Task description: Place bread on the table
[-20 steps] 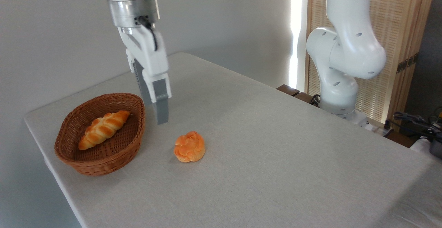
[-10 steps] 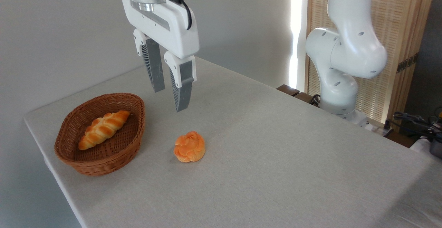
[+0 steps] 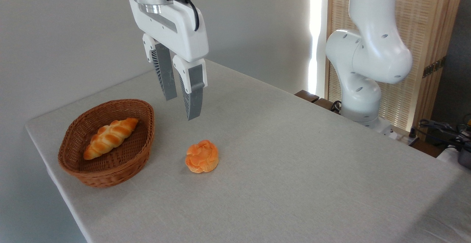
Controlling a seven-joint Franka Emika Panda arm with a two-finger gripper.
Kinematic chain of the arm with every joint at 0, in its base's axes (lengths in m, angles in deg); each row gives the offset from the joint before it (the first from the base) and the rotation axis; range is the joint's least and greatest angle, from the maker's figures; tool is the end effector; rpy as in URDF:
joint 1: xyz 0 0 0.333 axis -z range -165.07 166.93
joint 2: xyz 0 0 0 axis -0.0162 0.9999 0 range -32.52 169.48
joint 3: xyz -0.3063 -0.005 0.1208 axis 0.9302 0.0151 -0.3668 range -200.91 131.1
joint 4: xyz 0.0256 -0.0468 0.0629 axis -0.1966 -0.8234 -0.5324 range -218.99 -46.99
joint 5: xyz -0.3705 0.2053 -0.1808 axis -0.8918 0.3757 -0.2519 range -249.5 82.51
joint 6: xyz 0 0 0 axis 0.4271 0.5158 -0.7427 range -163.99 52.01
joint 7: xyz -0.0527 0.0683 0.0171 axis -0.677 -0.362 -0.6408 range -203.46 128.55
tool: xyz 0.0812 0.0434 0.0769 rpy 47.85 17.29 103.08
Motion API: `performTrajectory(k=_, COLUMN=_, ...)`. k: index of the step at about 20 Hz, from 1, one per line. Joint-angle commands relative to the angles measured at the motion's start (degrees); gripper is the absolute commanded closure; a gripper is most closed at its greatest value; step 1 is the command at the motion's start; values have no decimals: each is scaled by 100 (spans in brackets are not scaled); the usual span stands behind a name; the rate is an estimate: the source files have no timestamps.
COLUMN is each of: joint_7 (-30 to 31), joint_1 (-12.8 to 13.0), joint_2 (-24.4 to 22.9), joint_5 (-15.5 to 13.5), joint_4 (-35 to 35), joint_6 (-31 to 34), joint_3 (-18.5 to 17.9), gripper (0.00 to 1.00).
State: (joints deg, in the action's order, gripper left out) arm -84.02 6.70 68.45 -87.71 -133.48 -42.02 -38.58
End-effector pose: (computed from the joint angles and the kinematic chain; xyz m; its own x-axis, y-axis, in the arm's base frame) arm 0.6285 -0.0316 0.6255 0.6603 -0.7463 0.0842 -0.7498 -0.6614 0.0181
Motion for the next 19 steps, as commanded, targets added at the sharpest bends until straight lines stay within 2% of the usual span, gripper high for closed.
performTrajectory(k=1, joint_7=112, joint_1=-93, joint_2=29, joint_5=35, joint_4=58, joint_6=137, joint_3=191, gripper=0)
performTrajectory(k=3, joint_7=121, joint_1=-269, joint_2=21, joint_5=43, joint_4=23, joint_6=145, joint_3=402, gripper=0)
performTrajectory(k=19, joint_7=86, joint_1=-269, joint_2=12, joint_5=272, joint_4=40, joint_6=225, joint_3=341, gripper=0)
